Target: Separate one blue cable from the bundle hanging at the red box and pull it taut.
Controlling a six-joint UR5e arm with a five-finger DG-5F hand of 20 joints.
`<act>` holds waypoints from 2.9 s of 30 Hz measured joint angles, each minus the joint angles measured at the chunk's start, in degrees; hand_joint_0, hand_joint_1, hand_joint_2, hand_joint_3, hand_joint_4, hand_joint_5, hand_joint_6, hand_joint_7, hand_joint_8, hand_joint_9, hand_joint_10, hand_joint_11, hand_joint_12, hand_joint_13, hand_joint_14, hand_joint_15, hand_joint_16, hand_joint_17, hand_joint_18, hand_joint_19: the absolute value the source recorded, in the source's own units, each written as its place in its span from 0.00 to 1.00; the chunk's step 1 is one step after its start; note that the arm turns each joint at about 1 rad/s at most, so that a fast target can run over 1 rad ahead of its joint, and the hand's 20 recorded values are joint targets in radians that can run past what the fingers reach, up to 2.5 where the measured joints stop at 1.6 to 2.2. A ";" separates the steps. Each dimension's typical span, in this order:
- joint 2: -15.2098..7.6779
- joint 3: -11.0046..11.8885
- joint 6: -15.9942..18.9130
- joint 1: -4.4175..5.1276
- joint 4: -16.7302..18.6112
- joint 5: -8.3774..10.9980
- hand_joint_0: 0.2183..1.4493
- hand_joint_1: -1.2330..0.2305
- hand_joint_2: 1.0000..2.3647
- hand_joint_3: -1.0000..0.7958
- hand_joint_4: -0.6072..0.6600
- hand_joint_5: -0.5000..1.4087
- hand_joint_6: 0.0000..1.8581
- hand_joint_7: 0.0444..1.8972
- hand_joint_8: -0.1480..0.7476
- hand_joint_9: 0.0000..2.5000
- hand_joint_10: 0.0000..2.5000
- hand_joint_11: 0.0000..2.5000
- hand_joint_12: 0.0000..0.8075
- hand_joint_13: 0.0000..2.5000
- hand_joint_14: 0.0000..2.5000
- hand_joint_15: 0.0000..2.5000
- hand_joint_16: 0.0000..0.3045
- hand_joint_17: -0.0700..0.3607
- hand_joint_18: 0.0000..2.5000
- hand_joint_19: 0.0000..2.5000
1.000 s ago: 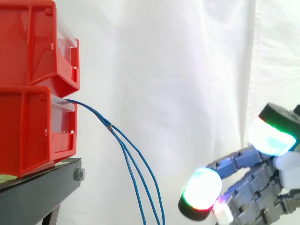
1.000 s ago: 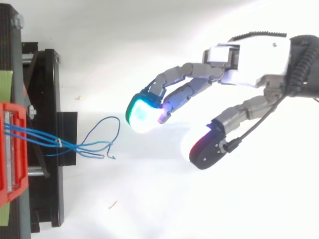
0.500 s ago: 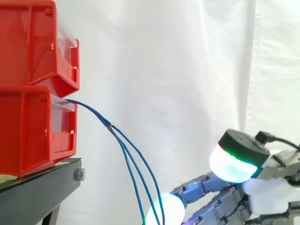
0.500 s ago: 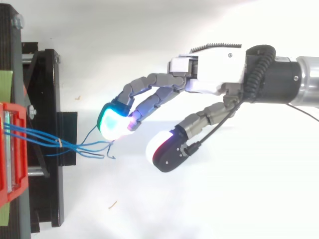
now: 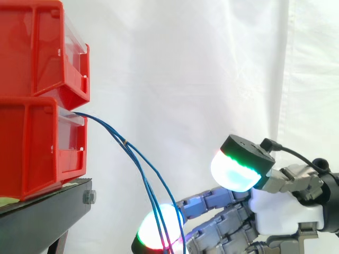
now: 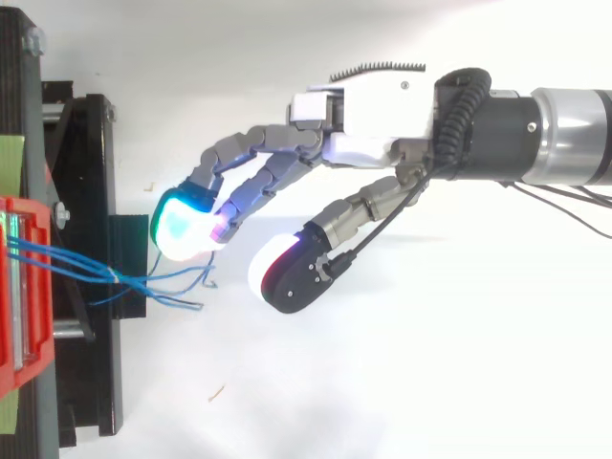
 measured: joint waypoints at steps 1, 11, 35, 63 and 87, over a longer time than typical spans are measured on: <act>0.01 0.12 -0.03 -0.14 0.15 -0.20 0.25 0.36 0.00 0.28 0.66 0.17 0.27 0.39 0.47 0.29 0.00 0.11 0.39 0.25 0.00 0.07 0.10 0.33 0.21 0.08; -0.06 1.56 -0.63 -1.28 0.49 -2.10 0.25 0.37 0.00 0.28 0.66 0.17 0.27 0.39 0.47 0.29 0.00 0.11 0.39 0.25 0.00 0.07 0.10 0.33 0.21 0.09; -4.36 8.60 0.14 -2.74 -1.42 -8.24 0.28 0.33 0.00 0.28 0.67 0.18 0.27 0.50 0.46 0.32 0.01 0.17 0.39 0.27 0.00 0.09 0.10 0.32 0.22 0.10; -4.42 8.49 3.46 -2.55 4.72 -8.80 0.28 0.35 0.00 0.28 0.67 0.18 0.27 0.48 0.46 0.31 0.01 0.16 0.39 0.27 0.00 0.10 0.10 0.33 0.22 0.10; -8.72 7.84 3.18 -2.52 12.79 -9.49 0.27 0.37 0.00 0.28 0.68 0.18 0.27 0.47 0.47 0.32 0.01 0.16 0.39 0.28 0.00 0.10 0.10 0.33 0.23 0.11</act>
